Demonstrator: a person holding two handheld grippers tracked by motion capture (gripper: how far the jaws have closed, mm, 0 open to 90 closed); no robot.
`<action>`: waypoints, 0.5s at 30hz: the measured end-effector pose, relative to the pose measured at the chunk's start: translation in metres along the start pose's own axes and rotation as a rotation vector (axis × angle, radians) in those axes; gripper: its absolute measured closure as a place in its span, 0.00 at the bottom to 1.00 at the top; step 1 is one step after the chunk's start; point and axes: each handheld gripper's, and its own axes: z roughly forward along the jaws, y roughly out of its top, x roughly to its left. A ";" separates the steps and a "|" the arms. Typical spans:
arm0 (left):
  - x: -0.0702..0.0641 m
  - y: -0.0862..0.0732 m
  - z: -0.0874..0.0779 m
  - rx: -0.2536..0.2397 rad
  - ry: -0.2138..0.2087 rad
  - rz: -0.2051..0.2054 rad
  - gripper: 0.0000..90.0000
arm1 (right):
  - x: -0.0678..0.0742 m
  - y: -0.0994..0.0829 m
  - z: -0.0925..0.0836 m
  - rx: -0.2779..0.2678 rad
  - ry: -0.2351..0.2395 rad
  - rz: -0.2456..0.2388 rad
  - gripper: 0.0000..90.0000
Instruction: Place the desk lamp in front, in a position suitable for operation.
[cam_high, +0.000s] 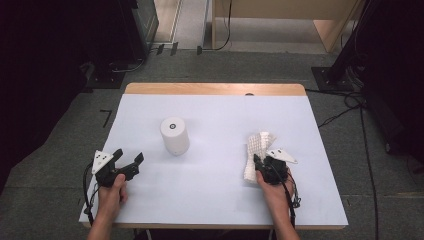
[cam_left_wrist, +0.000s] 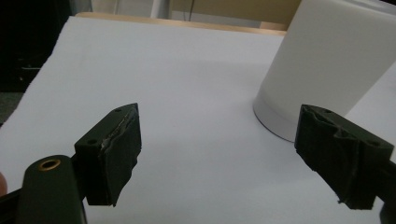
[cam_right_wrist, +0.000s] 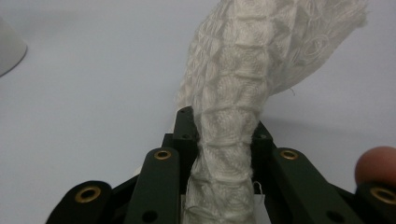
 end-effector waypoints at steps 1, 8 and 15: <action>-0.002 0.000 0.001 0.007 -0.002 0.010 0.17 | -0.001 0.001 -0.001 -0.007 0.001 0.000 0.81; -0.008 0.001 0.005 0.022 -0.032 0.025 0.21 | -0.019 0.002 0.000 0.032 -0.009 0.020 0.71; -0.013 0.005 0.013 0.049 -0.063 0.027 0.20 | -0.027 0.002 -0.003 -0.005 -0.018 0.022 0.30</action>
